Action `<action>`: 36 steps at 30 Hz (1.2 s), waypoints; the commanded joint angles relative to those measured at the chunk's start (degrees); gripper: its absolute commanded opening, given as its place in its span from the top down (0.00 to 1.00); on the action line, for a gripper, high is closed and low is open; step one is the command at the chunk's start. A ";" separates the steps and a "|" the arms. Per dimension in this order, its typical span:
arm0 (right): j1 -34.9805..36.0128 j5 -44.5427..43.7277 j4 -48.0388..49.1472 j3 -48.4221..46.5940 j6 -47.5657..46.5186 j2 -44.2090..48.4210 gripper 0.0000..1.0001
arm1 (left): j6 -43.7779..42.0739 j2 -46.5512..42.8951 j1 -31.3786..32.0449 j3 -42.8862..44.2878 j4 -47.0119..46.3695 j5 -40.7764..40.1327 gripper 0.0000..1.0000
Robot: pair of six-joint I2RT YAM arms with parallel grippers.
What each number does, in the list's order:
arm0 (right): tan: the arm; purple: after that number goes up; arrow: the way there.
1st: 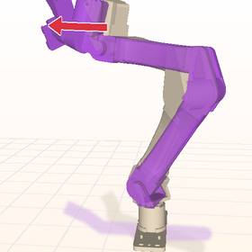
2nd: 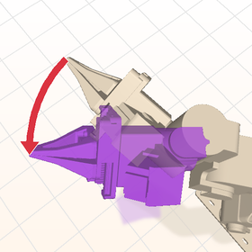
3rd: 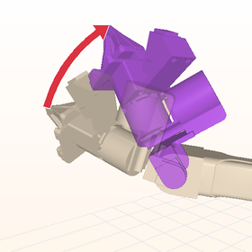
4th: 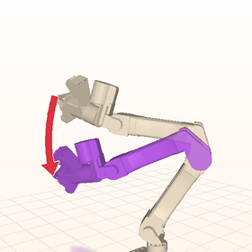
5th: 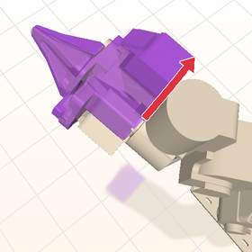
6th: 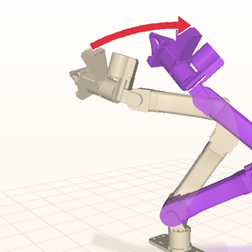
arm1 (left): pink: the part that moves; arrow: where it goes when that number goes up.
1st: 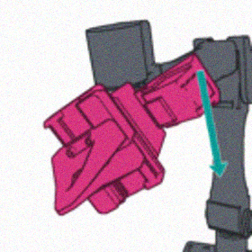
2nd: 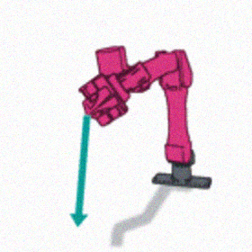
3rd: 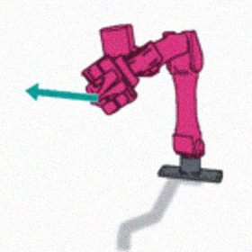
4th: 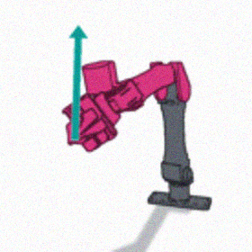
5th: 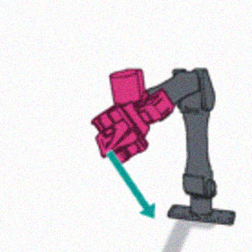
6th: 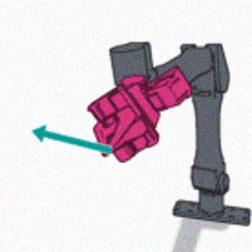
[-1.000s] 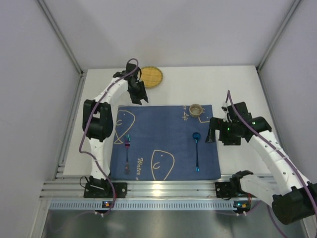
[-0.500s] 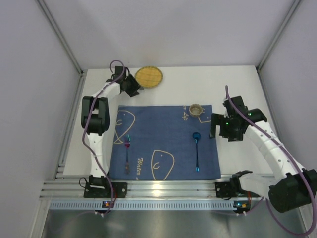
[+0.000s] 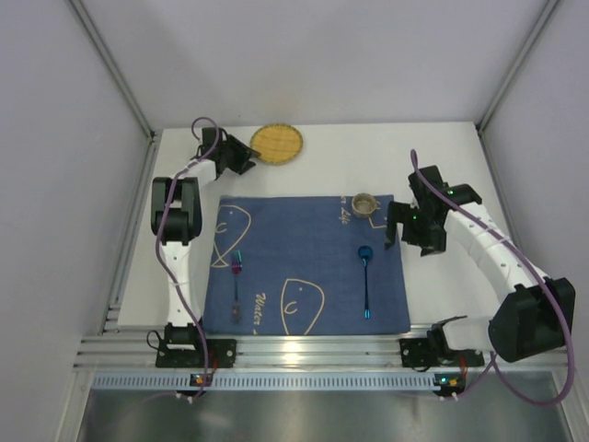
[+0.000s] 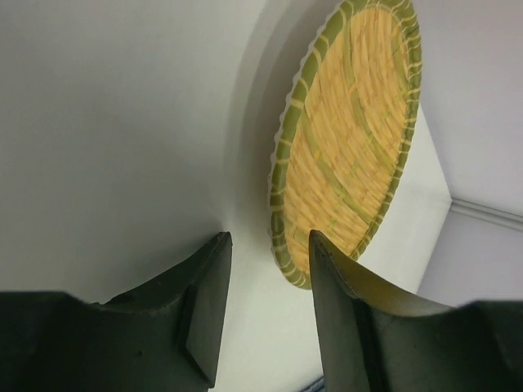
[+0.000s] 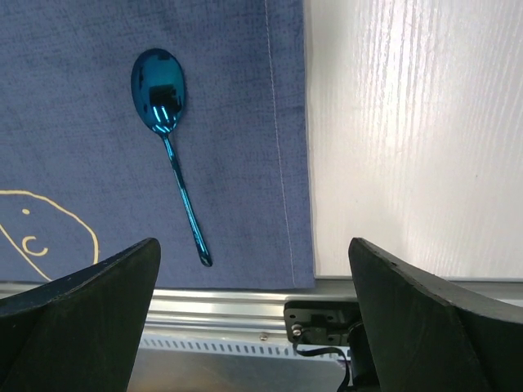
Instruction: Set the dinner table for one person
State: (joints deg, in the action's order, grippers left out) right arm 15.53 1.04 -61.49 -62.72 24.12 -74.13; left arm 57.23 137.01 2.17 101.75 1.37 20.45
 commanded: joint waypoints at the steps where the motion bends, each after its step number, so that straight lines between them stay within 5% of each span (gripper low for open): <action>1: -0.59 -0.77 1.99 -3.37 0.67 -1.80 0.01 | 2.44 3.87 -0.86 2.04 -2.86 -0.32 0.51; 10: -0.68 -0.69 2.34 -5.92 0.05 -6.11 0.01 | 9.99 10.11 -1.12 3.98 -11.72 4.25 0.59; 13: -0.85 -0.60 2.34 -6.19 -0.39 -6.55 0.01 | 10.79 11.17 -1.12 4.07 -12.88 4.43 0.77; 15: -1.20 -0.60 2.26 -6.01 -0.48 -6.38 0.01 | 11.06 11.44 -1.21 4.07 -13.84 4.51 1.00; 25: -2.08 0.89 3.48 -3.64 -1.62 -3.66 0.01 | 15.98 11.18 -1.30 4.59 -27.55 13.38 1.00; 36: -2.08 4.23 6.03 3.04 -0.65 6.08 0.01 | 12.13 -6.11 -1.30 -4.79 -26.77 21.38 1.00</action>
State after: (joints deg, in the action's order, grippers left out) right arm 14.06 3.62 -57.78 -60.73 23.14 -71.85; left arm 70.63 143.20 1.17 99.57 -20.67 36.71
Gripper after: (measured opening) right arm 0.990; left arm 0.097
